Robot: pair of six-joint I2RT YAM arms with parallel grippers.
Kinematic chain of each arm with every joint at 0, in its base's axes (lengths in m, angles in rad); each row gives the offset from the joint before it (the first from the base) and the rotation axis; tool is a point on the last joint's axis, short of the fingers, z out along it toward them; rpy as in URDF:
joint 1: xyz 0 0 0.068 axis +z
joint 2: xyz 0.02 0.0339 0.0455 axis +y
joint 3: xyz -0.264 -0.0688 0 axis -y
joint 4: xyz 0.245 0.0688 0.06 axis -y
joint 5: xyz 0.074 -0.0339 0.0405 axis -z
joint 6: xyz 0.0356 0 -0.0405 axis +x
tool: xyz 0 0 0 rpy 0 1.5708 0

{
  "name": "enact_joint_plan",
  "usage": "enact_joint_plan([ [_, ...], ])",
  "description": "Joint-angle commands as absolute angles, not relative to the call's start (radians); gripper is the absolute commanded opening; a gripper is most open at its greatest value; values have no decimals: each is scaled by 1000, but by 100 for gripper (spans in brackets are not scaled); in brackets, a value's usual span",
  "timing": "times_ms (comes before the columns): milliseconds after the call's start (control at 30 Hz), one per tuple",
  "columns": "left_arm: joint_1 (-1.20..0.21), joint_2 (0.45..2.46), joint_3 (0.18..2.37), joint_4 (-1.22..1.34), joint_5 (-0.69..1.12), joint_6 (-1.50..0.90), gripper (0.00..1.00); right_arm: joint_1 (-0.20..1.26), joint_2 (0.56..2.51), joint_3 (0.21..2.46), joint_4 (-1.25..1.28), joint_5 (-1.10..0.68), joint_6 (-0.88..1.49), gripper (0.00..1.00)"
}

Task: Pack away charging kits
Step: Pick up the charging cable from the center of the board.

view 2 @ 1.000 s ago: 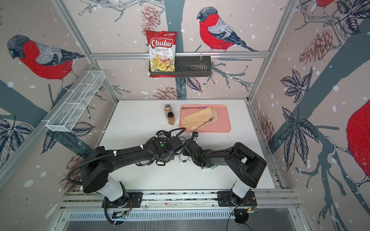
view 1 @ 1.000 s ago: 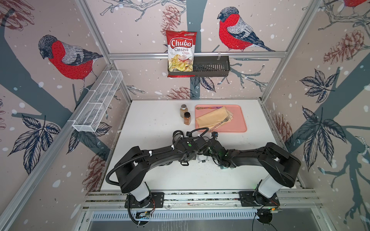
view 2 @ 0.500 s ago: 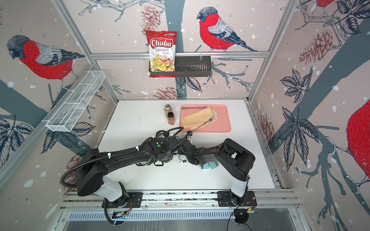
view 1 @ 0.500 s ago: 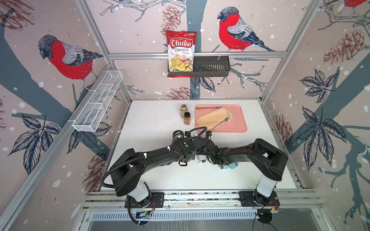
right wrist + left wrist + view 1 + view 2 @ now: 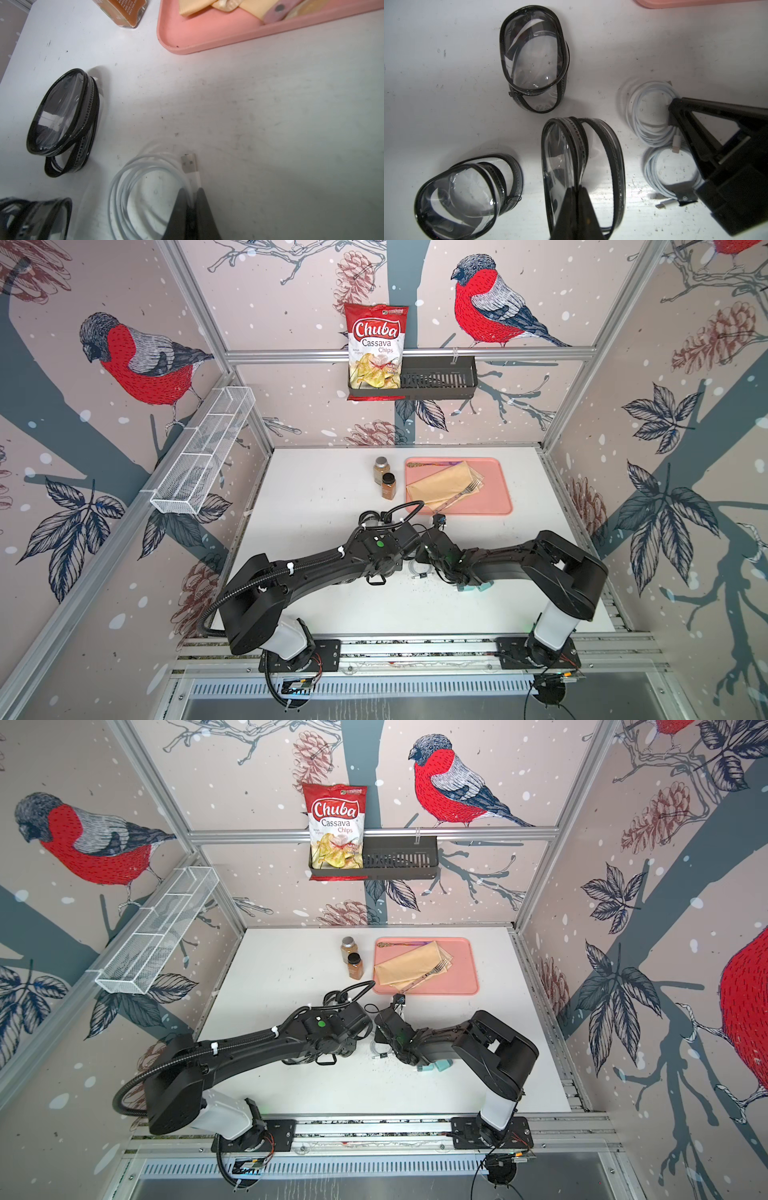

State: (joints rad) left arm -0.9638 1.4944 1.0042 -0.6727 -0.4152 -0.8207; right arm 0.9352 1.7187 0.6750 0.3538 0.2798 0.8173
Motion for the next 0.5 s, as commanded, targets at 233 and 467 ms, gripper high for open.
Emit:
enact_joint_plan([
  [233,-926,1524,992,-574,-383,-751,0,948,1479,563,357,291,787,1],
  [467,-923,1552,1050,-540,-377,-732,0,1011,1412,570,327,290,783,0],
])
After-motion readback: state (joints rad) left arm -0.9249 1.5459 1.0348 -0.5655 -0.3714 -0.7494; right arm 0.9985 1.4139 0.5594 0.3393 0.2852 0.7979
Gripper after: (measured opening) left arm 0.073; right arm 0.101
